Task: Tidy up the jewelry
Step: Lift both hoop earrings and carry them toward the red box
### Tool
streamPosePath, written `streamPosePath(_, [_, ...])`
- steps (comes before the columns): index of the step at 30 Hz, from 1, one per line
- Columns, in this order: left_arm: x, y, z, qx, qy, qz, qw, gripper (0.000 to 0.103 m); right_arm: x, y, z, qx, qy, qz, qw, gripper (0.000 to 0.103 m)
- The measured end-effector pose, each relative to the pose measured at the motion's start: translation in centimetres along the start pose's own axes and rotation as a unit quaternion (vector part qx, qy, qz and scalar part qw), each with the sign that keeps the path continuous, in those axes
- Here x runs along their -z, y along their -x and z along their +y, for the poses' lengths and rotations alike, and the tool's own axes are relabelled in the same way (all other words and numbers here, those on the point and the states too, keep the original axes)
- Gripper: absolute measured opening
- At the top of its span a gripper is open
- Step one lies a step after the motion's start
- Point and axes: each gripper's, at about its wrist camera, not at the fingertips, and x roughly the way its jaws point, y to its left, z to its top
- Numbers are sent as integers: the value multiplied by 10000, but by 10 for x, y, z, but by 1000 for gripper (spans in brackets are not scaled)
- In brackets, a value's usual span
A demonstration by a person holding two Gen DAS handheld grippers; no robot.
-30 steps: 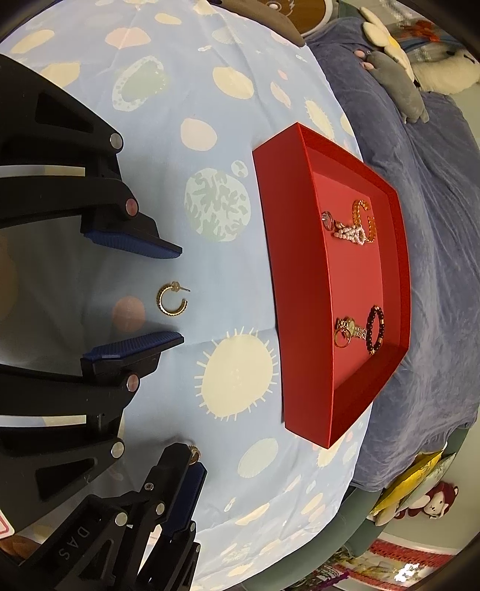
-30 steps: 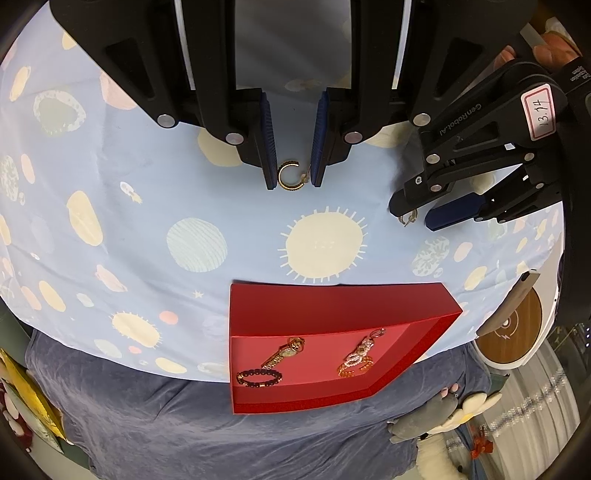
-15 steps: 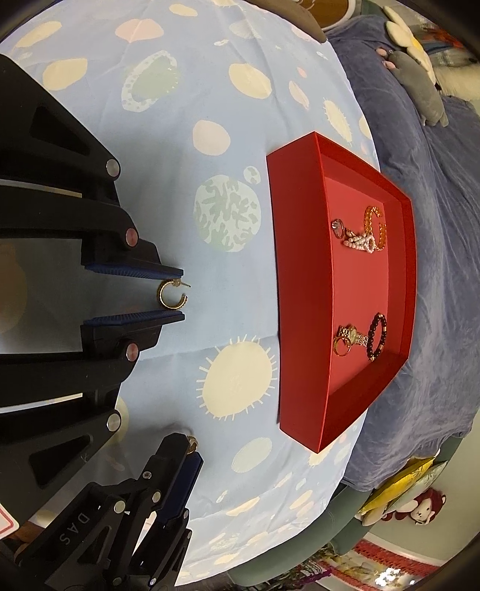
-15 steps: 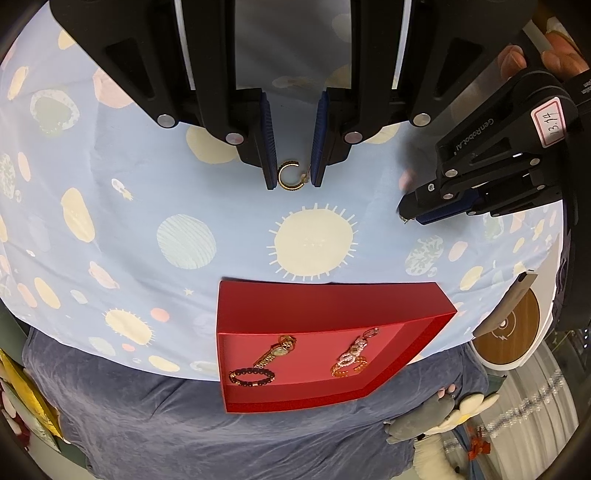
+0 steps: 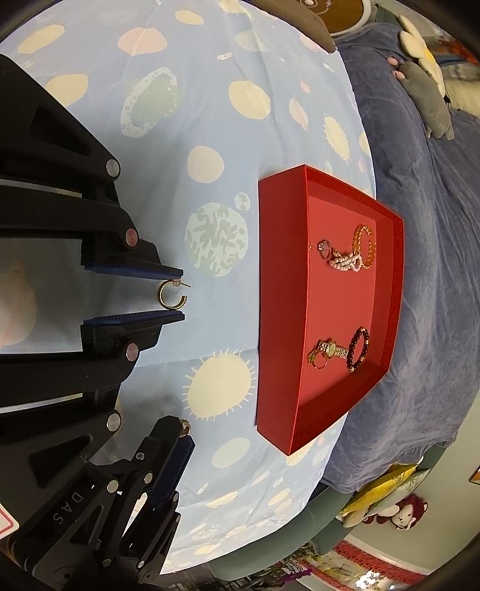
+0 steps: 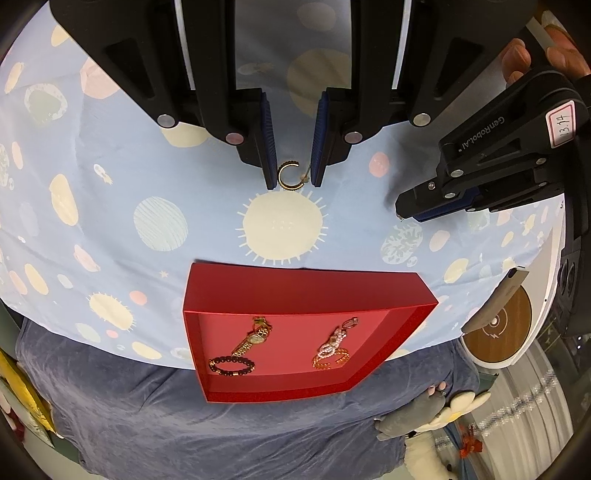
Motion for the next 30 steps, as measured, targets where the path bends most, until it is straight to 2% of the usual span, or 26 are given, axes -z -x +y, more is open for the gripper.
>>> streamPosePath(18, [-12,12,10,-154,85,-234,9996,14,-23,-2,9,-182,-269,-135,9994,18])
streamPosePath(30, [-18,9,13,-322,41,-295,9990,14,-27,-3,2,-193,-455,-136,9987,18])
